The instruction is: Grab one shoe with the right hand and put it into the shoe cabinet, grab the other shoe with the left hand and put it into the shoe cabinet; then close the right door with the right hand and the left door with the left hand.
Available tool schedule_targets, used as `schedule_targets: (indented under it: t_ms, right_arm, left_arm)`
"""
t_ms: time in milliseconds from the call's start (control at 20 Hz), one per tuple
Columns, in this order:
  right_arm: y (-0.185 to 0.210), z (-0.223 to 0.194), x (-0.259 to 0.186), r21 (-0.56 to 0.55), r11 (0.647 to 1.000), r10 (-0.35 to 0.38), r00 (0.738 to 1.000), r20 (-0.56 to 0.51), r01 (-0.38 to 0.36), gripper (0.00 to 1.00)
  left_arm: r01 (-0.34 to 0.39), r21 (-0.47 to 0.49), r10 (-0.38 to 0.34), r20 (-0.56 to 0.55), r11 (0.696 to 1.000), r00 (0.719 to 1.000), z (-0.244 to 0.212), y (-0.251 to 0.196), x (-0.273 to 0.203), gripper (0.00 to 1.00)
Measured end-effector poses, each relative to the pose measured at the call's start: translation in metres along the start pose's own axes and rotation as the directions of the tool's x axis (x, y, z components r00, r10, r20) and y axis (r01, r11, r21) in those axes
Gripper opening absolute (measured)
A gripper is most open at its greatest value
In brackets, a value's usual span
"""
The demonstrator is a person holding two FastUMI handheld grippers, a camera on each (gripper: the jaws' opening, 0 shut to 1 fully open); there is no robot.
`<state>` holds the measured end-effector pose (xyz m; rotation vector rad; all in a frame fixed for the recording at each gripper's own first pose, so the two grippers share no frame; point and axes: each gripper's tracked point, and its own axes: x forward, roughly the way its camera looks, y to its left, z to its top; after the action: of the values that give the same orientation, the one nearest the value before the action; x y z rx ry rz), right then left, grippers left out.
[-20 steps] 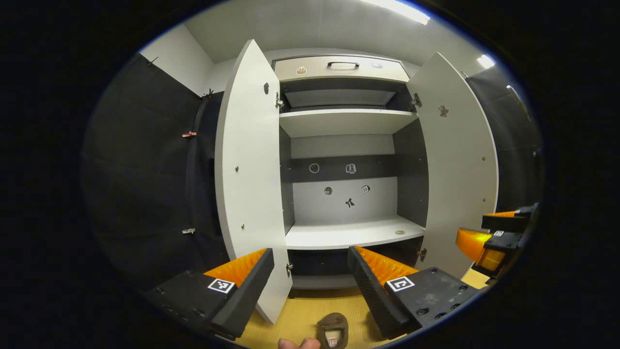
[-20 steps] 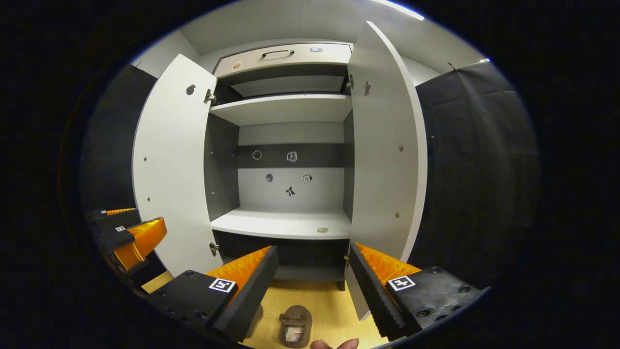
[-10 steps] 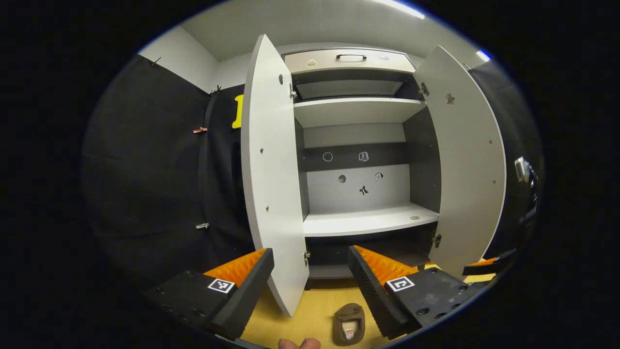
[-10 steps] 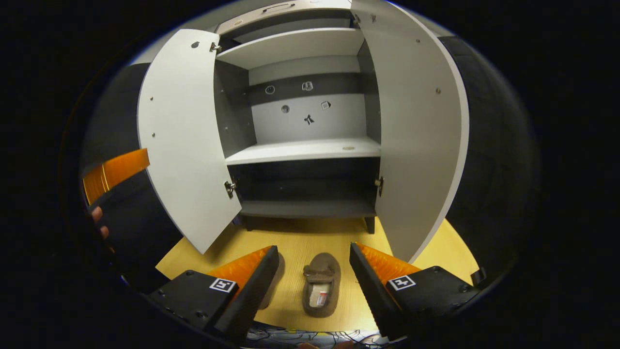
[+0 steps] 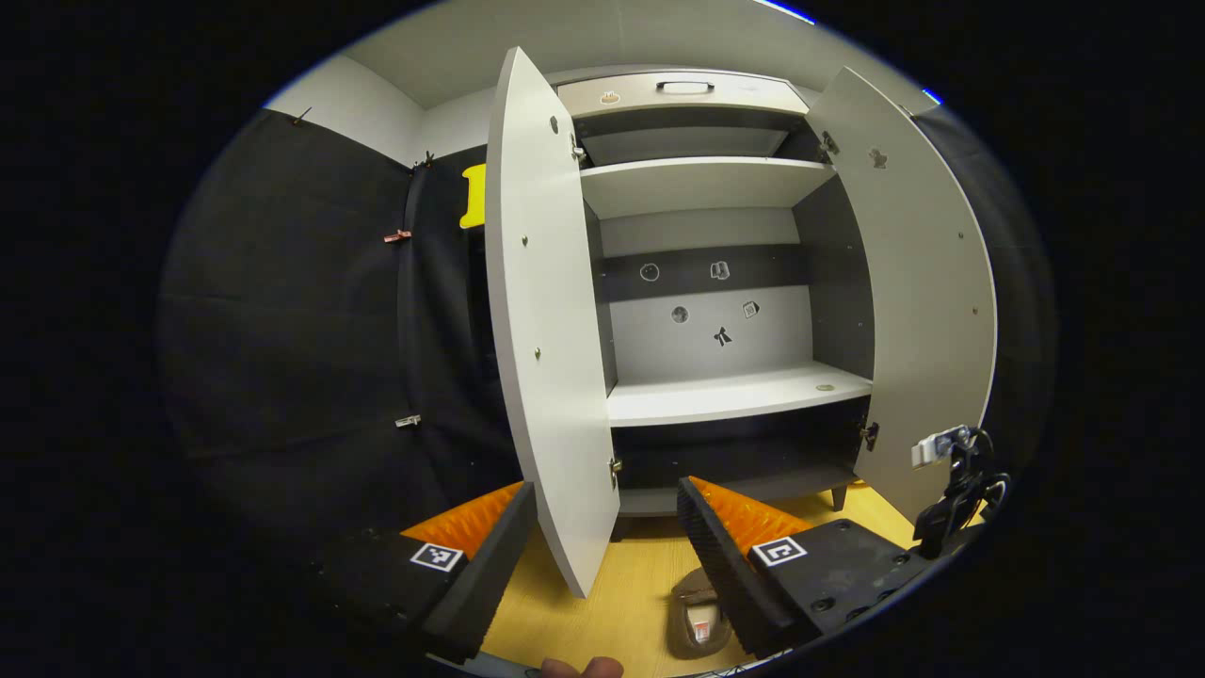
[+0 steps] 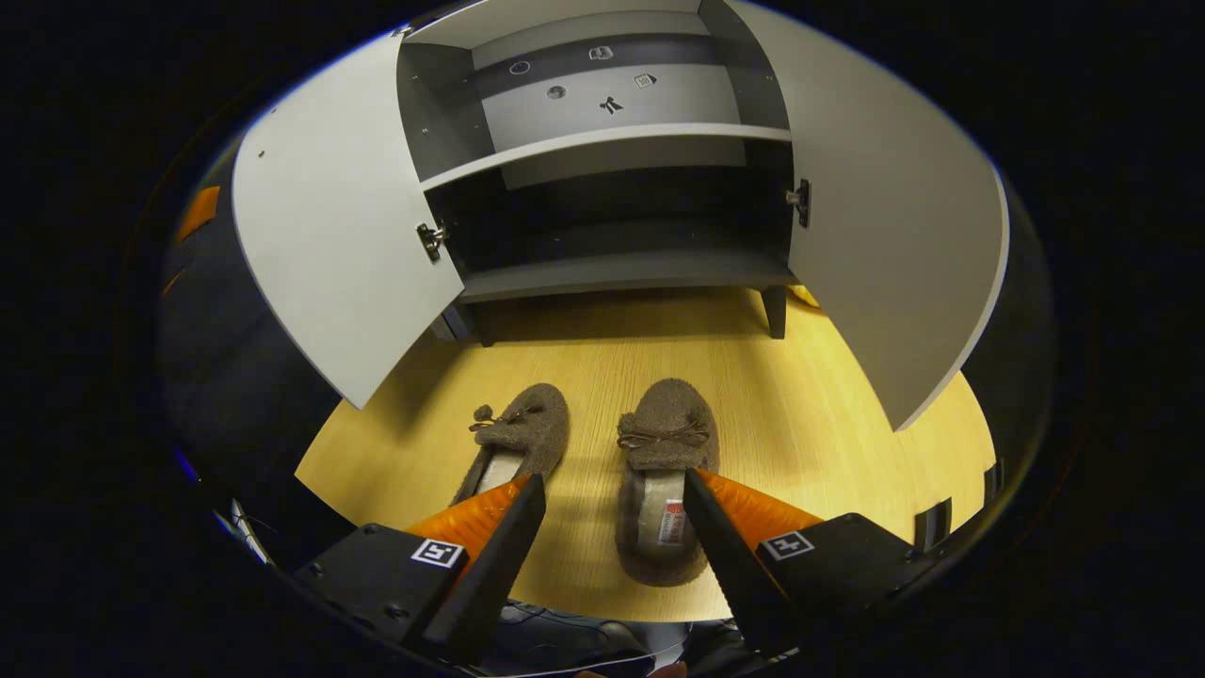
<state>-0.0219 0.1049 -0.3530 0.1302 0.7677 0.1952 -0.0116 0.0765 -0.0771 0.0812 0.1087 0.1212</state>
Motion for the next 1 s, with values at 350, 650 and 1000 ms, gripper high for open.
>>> schedule_targets:
  t_ms: [350, 650, 1000]
  right_arm:
    - [-0.009, -0.022, 0.069, 0.064, 0.997, -0.035, 0.998, -0.049, 0.039, 0.97]
    - [-0.015, -0.024, 0.107, 0.084, 0.991, -0.105, 0.994, -0.019, 0.106, 0.78]
    - [-0.028, -0.020, 0.113, 0.011, 0.983, -0.181, 0.983, 0.025, 0.181, 0.14]
  left_arm:
    - [0.012, -0.007, -0.012, 0.006, 1.000, 1.000, -0.007, 0.000, 0.009, 0.96]
    - [0.001, -0.034, -0.003, -0.044, 0.999, 0.999, -0.027, 0.009, 0.019, 0.95]
    - [-0.022, -0.018, 0.021, -0.052, 1.000, 0.998, -0.028, 0.022, 0.026, 0.95]
